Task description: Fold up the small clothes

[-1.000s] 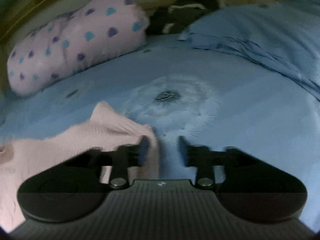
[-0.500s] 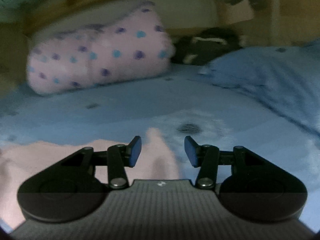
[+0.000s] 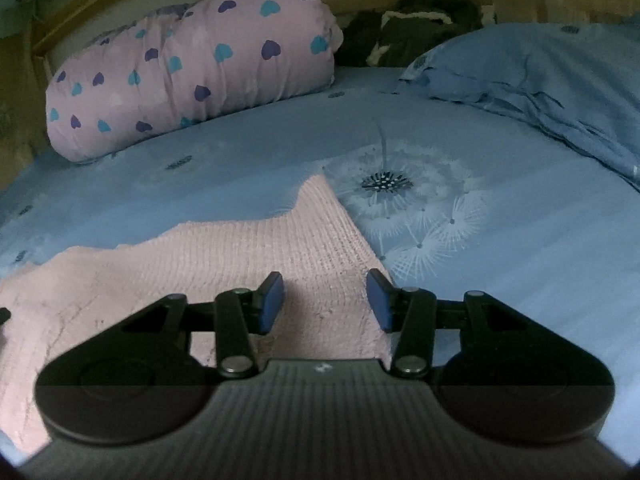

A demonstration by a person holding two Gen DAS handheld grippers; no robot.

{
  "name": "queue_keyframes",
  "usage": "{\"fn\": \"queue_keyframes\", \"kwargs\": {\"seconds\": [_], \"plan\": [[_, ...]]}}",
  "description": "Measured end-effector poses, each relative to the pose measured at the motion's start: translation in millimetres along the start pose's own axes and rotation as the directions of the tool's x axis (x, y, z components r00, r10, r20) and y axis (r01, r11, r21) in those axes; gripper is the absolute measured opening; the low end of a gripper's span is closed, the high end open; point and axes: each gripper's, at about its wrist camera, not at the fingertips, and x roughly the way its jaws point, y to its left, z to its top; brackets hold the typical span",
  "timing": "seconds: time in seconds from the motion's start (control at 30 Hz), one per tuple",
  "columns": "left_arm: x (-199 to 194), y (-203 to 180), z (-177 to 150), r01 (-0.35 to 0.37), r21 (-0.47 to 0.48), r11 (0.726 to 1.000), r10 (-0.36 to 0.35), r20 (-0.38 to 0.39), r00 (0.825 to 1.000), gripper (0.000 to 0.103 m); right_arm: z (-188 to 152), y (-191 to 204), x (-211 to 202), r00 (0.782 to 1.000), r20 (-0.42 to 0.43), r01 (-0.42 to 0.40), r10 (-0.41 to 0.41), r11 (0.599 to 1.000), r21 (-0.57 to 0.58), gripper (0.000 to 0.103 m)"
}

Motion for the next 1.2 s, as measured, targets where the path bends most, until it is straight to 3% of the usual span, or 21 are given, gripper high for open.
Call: {"fn": "queue_keyframes", "kwargs": {"seconds": [0.1,0.17,0.23,0.33,0.47,0.57,0.7,0.77,0.87,1.03,1.2], "plan": [[-10.5,-1.4,3.0,0.023,0.026,0.999,-0.023,0.008,1.0,0.086,2.2,3.5,-8.4,1.0,0.01,-0.002,0.002,1.0,0.01,0.05],[-20.7,-4.2,4.9,0.044,0.046,0.998,-0.045,0.022,0.999,0.088,5.1,5.1,-15.2,1.0,0.025,0.002,-0.003,1.0,0.019,0.062],[-32.5,-8.5,5.7,0.06,0.063,0.996,-0.063,0.037,0.997,0.092,6.8,8.2,-23.0,0.999,0.043,0.019,-0.02,1.0,0.02,0.067],[-48.4,-16.9,3.4,0.115,0.081,0.99,-0.118,0.041,0.992,0.098,7.5,16.4,-35.9,0.999,0.035,0.017,-0.018,1.0,0.006,0.067],[-52.4,-31.9,-6.8,0.173,0.094,0.981,-0.171,-0.029,0.985,0.099,-0.3,33.1,-55.2,1.0,0.001,-0.002,0.002,0.999,-0.039,0.067],[-42.3,-38.4,-18.1,0.175,0.066,0.982,-0.169,-0.088,0.982,0.101,-5.8,46.8,-65.8,0.999,-0.03,-0.036,0.035,0.999,-0.034,0.067],[-34.9,-38.3,-27.7,0.158,0.031,0.987,-0.155,-0.093,0.984,0.103,-12.7,64.2,-77.1,0.997,-0.044,-0.061,0.059,0.998,-0.025,0.068],[-34.7,-38.9,-28.3,0.156,0.029,0.987,-0.153,-0.098,0.983,0.103,-22.7,66.1,-85.8,0.997,-0.045,-0.07,0.07,0.998,0.007,0.074],[-34.0,-37.3,-25.5,0.172,0.049,0.984,-0.164,-0.139,0.977,0.103,-41.2,64.8,-96.2,0.994,-0.068,-0.08,0.083,0.996,0.045,0.076],[-47.4,-27.7,-27.7,0.196,0.031,0.98,-0.187,-0.189,0.964,0.103,-66.8,58.5,-111.7,0.991,-0.101,-0.072,0.086,0.988,0.135,0.076],[-71.8,-23.7,-35.0,0.185,0.04,0.982,-0.175,-0.174,0.969,0.103,-79.8,62.6,-126.9,0.992,-0.102,-0.063,0.08,0.985,0.16,0.076]]}}
